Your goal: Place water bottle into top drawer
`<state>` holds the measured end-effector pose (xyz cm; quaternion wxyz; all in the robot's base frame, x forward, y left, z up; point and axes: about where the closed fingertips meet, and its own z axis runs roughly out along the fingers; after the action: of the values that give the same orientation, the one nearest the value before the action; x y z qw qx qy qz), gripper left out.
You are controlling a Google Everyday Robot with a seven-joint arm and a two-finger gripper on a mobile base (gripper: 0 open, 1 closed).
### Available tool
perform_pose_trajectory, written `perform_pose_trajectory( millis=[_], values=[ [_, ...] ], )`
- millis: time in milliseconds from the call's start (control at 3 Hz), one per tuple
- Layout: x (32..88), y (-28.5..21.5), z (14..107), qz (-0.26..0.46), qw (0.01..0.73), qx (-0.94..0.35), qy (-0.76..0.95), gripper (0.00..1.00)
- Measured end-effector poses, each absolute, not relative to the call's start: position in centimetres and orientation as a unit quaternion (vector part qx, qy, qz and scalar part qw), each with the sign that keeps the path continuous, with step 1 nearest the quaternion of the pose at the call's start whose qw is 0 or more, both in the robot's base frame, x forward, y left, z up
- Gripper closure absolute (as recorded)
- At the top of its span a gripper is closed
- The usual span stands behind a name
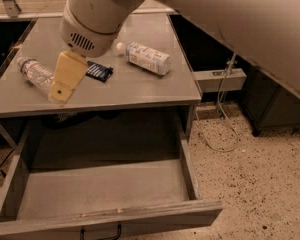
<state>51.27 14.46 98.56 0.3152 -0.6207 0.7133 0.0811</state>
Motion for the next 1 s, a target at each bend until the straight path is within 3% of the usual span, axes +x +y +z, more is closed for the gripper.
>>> perform_pose_trajectory(
  millis=[333, 1000],
  values=[
    [51.4, 14.7, 98.7, 0.076, 0.321, -0.616, 0.715, 0.0],
    [57.7, 20.5, 97.3, 0.089, 0.34, -0.598, 0.72, 0.0]
  ],
)
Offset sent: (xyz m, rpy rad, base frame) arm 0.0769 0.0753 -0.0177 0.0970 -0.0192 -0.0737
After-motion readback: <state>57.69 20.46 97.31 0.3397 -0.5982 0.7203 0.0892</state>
